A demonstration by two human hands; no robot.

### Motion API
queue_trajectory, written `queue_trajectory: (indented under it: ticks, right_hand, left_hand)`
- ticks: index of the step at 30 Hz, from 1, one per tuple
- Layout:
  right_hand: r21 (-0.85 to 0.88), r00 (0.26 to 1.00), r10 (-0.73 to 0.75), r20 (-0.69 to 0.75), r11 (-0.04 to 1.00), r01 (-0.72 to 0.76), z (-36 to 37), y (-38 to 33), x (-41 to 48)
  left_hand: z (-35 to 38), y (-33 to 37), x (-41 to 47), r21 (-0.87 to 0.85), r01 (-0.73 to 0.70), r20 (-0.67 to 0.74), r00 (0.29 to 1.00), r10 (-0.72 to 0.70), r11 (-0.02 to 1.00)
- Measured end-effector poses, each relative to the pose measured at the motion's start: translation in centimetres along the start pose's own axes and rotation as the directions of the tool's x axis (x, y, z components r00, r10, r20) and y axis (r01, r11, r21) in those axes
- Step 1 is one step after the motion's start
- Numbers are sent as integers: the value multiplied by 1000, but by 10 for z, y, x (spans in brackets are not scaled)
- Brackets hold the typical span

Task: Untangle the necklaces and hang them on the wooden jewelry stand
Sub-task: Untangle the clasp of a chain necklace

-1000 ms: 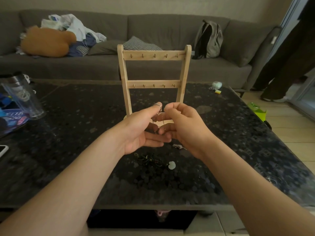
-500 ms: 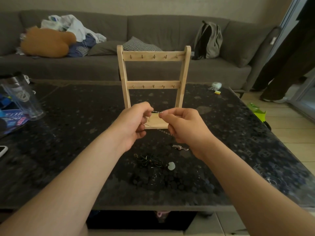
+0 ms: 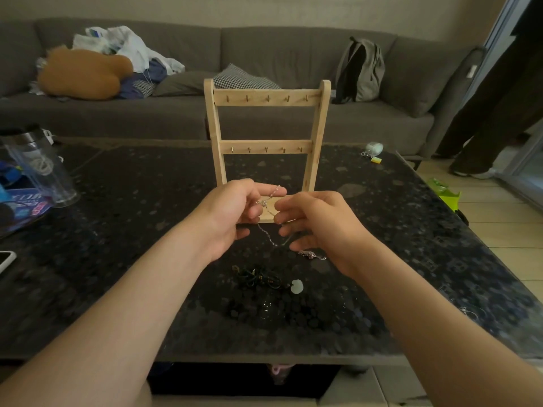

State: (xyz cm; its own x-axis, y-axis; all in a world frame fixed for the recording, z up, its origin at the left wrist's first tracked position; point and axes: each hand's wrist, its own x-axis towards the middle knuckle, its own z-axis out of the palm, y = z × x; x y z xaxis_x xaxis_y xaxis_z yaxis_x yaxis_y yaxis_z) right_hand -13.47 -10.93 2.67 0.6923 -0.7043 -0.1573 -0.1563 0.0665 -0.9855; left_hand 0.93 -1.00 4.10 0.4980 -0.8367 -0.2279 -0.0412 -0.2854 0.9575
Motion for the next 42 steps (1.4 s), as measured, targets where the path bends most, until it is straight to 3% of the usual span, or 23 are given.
queue_trajectory:
  ticks: [7, 11, 16, 25, 33, 42]
  right_hand:
    - [-125, 994, -23, 104, 991, 36, 0, 0, -4]
    - [-56, 992, -13, 127, 998, 21, 0, -3, -5]
    - [-48, 994, -6, 105, 999, 12, -1, -3, -5]
    - [-36, 994, -55, 96, 998, 58, -5, 0, -4]
    - [-149, 988, -148, 31, 977, 151, -8, 5, 2]
    - [-168, 984, -179, -2, 970, 176, -7, 4, 1]
  left_hand:
    - [2, -2, 1, 123, -100, 60, 994, 93, 987]
    - [2, -4, 3, 86, -138, 97, 987, 130, 987]
    - [2, -6, 3, 100, -226, 44, 974, 222, 969]
    - [0, -6, 5, -105, -174, 49, 982, 180, 979]
    - [4, -7, 4, 50, -232, -1, 973, 232, 971]
    - [4, -11, 8, 51, -258, -45, 964, 261, 965]
